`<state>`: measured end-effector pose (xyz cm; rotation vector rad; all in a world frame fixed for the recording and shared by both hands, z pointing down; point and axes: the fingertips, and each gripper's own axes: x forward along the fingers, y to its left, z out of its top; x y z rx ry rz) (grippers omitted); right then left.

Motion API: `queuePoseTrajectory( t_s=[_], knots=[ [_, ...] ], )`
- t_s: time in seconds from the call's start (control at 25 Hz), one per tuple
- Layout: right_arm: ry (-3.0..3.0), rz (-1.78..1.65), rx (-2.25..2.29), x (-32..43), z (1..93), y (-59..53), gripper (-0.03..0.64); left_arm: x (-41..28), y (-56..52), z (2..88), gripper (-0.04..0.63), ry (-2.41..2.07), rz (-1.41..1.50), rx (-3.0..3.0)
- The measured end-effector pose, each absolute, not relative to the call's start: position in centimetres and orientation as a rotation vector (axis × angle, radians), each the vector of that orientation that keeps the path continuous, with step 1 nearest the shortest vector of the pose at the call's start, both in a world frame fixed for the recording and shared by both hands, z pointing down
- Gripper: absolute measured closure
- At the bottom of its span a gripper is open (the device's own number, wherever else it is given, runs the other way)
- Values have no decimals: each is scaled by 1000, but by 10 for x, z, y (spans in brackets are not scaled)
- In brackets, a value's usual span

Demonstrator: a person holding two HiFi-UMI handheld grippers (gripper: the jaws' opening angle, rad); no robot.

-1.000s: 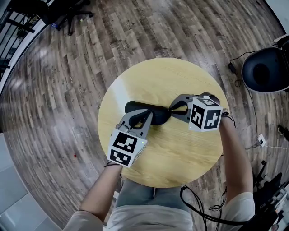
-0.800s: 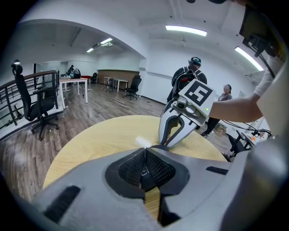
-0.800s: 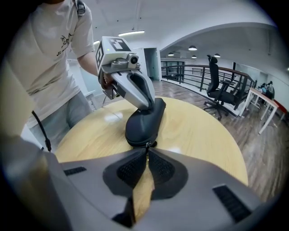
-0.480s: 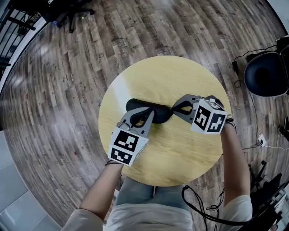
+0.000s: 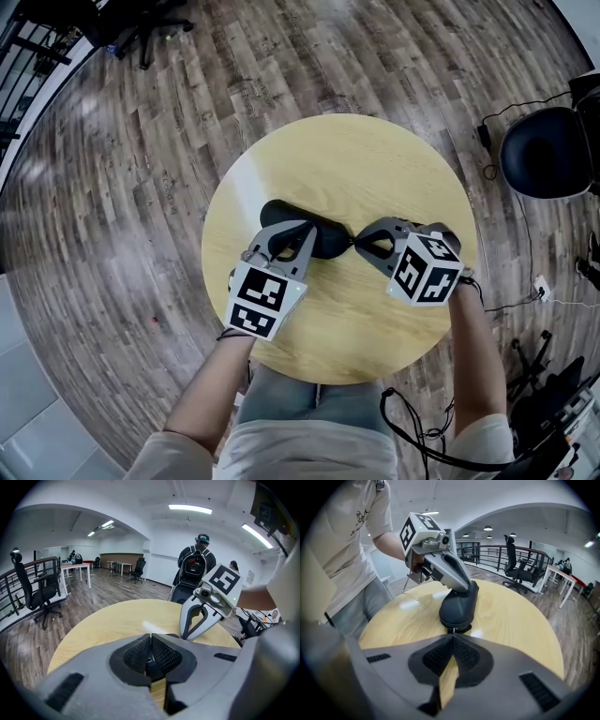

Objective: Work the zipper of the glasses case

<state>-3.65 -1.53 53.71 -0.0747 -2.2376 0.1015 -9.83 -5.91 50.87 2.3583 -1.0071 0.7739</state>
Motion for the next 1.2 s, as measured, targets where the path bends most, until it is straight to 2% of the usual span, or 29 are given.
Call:
queuePoseTrajectory(
  t_s=[0.56, 0.8, 1.0, 1.2],
  knots=[
    [-2340, 370, 246, -60, 543, 33, 618, -99, -53, 510, 588, -1025, 806, 2369],
    [-2327, 358, 337, -82, 551, 37, 618, -105, -52, 513, 588, -1029, 810, 2377],
    [-2303, 329, 400, -50, 546, 29, 618, -96, -42, 505, 586, -897, 738, 2337],
    [-2254, 246, 445, 3, 544, 2, 618, -81, -34, 501, 586, -809, 862, 2426]
  ],
)
